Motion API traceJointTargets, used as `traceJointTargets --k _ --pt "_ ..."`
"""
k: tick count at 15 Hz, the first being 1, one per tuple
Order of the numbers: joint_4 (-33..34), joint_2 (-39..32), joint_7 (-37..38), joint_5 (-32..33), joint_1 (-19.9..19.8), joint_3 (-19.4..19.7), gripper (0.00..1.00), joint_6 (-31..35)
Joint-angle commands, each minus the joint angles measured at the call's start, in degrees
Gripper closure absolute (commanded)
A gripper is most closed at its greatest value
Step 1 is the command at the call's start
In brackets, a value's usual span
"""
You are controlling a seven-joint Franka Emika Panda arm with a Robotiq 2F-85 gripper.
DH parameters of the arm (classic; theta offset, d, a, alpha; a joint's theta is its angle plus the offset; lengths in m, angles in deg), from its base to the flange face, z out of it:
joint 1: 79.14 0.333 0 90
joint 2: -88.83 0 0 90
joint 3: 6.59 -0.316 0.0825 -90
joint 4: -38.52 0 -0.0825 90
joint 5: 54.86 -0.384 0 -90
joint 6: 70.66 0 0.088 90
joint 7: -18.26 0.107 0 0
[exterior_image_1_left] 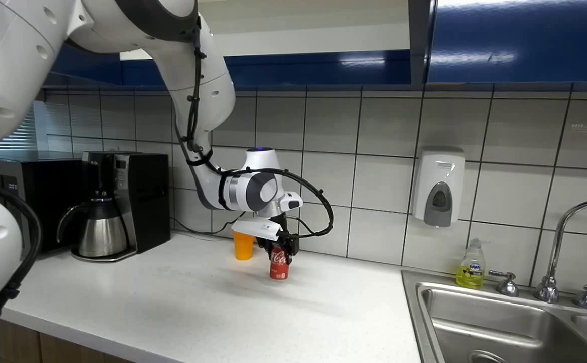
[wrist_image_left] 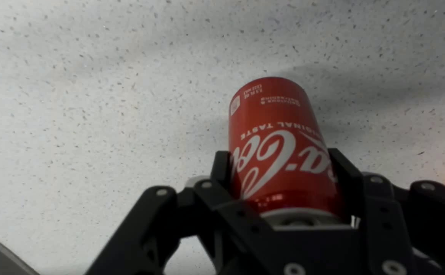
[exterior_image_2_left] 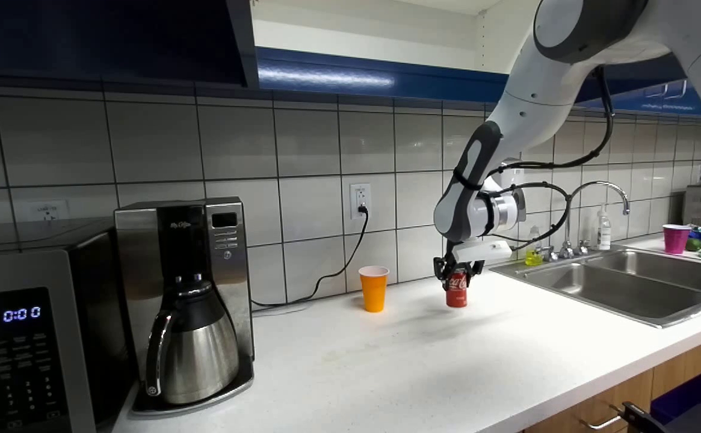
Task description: Put the red can in the cabinet
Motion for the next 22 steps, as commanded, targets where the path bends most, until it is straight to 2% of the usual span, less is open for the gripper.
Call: traceJointTargets --k 1,12,19,22 --pt "-4.01 6.92 0.21 1.48 0.7 0.6 0.61 -3.53" --pt "-12.56 22.46 -0.37 3.44 -0.07 -0.77 0.61 -13.52" --pt "-16.69 34.88 -0.5 4.21 -0.6 -2.28 0.61 -24.56" --pt "-16.46 40.07 0.03 4.4 -0.85 -3.04 0.61 -30.19"
